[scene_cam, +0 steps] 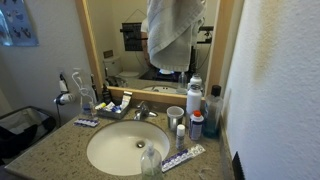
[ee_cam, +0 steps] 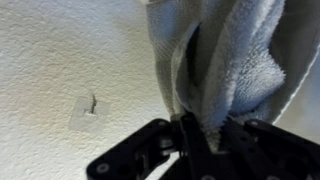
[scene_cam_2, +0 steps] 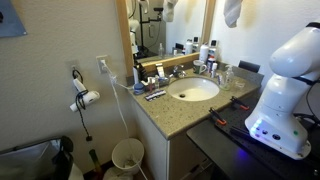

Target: Pick up the towel from the hand basin, wipe the wall with it and put the towel back on the hand basin.

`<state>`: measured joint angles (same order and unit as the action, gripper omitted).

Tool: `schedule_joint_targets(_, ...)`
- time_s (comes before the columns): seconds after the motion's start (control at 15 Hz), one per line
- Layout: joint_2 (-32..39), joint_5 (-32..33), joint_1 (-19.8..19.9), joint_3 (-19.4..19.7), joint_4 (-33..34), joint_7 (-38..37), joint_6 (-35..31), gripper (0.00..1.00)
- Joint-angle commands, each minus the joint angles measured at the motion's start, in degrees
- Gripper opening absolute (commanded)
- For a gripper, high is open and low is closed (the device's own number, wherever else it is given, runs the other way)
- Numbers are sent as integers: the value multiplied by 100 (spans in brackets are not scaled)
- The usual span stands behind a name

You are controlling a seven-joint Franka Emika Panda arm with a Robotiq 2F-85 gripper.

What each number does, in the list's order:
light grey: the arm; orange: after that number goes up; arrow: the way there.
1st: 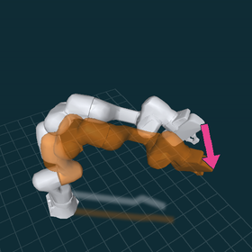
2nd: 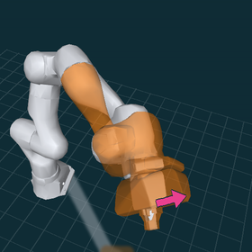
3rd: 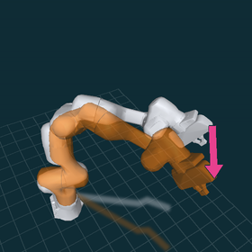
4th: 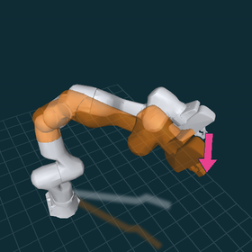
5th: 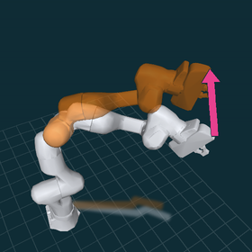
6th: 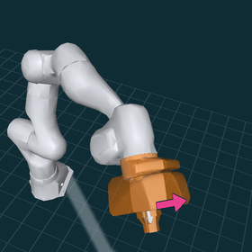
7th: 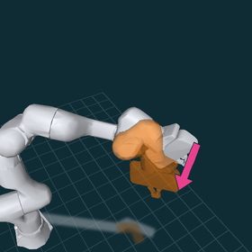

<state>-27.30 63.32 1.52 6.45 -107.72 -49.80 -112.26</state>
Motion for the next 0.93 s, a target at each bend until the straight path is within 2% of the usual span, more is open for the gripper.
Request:
schedule_joint_targets(0.0,-530,-766,-200,-284,-479,741,-136,4)
schedule_joint_targets(0.6,-1578,-3365,-663,-1151,-1496,2682,53,4)
schedule_joint_targets(0.87,-1800,-4557,-845,-1350,-1808,3478,199,4)
